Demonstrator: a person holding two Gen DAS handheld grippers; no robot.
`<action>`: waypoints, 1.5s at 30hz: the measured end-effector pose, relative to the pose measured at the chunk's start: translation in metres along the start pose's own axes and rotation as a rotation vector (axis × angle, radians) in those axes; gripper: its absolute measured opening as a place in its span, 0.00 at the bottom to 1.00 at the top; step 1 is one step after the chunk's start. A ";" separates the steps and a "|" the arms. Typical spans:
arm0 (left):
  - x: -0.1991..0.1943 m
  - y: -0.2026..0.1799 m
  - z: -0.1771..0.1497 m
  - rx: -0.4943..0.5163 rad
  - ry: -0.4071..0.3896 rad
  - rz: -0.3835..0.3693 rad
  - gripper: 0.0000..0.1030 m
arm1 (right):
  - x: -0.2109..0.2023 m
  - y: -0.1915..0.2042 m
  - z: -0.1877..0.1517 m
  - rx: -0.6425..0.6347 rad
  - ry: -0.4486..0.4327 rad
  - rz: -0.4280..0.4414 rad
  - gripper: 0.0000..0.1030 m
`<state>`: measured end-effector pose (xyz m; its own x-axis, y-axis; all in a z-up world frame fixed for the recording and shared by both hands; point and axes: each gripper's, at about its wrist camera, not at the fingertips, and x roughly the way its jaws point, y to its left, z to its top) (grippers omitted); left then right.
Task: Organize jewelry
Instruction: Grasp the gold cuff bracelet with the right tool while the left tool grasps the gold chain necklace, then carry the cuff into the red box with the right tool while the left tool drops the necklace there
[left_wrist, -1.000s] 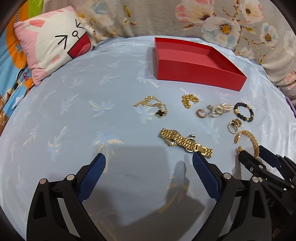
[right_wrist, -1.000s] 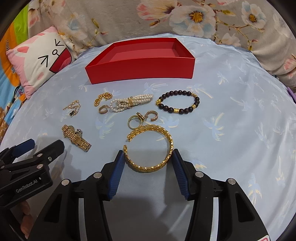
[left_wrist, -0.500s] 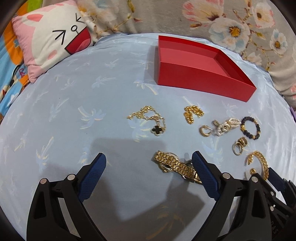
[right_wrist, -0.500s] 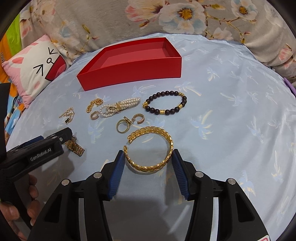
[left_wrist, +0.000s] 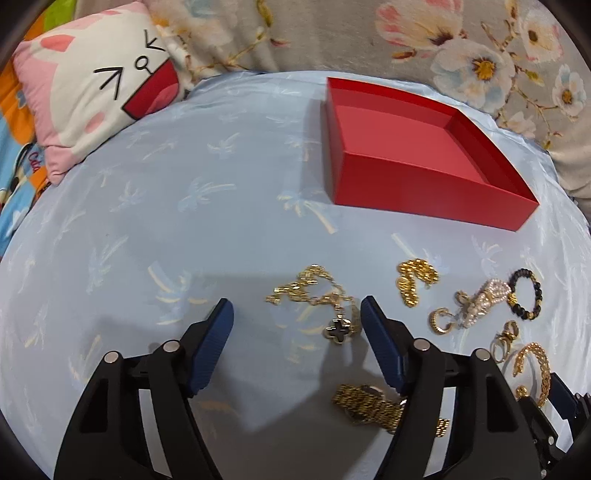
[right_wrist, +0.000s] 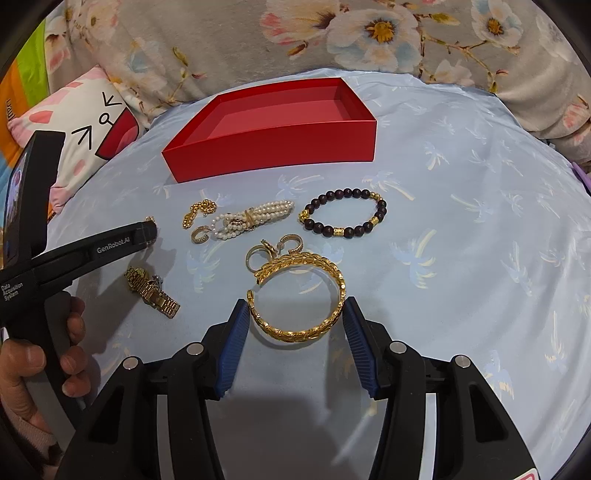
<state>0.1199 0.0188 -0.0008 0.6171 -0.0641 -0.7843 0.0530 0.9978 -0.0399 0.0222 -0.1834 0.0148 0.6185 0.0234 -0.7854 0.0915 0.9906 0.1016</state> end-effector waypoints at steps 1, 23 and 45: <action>0.000 -0.003 0.000 0.012 -0.001 -0.003 0.62 | 0.001 0.000 0.001 0.002 0.001 0.000 0.49; -0.042 0.001 -0.001 0.026 -0.046 -0.133 0.01 | -0.011 0.002 0.008 -0.001 -0.026 0.016 0.49; -0.115 -0.019 0.112 0.075 -0.228 -0.280 0.01 | -0.038 -0.011 0.109 -0.017 -0.134 0.110 0.49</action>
<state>0.1362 0.0052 0.1596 0.7290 -0.3454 -0.5910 0.2971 0.9374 -0.1815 0.0828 -0.2096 0.1105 0.7229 0.1146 -0.6813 0.0051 0.9852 0.1711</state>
